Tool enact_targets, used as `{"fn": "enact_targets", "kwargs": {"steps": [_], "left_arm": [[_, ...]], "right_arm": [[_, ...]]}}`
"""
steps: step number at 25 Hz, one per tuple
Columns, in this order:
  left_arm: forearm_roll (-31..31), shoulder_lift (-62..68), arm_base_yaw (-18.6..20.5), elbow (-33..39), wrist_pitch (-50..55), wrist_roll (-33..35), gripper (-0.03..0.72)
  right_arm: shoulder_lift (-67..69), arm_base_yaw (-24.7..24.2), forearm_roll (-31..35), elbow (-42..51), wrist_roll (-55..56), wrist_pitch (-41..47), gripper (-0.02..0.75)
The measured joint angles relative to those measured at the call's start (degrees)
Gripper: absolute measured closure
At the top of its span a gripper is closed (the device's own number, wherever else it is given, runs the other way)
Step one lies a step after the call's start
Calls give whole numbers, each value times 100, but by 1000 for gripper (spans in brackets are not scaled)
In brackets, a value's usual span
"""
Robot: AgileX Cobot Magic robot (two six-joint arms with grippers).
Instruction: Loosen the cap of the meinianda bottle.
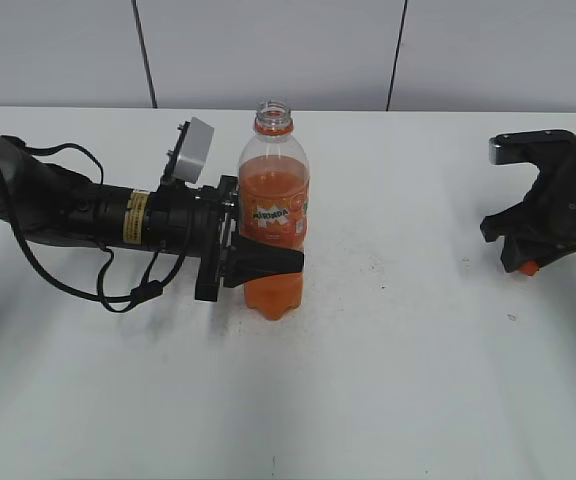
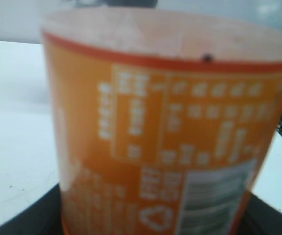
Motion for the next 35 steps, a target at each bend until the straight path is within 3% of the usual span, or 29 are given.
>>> {"fn": "enact_targets", "kwargs": {"steps": [2,6,9,18,20,23,25,35], "left_arm": [[0,0,0,0,0,0,269],[0,0,0,0,0,0,270],[0,0,0,0,0,0,270],[-238,49,0,0,6,-139,267],[-291,49,0,0,82,-216,220],[-282,111,0,22,379,-295,79],[-267,116,0,59,433,-301,39],[177,-386,31,59,480,-563,54]], "right_arm": [[0,0,5,0,19,-5,419],[0,0,7,0,34,-4,250],[0,0,13,0,51,11,198],[-285,0,408,-220,62,481,182],[-443,0,419,-283,62,539,182],[-676,0,424,-364,62,656,182],[-813,0,440,-434,62,675,182],[-1138,0,439,-670,62,845,182]]}}
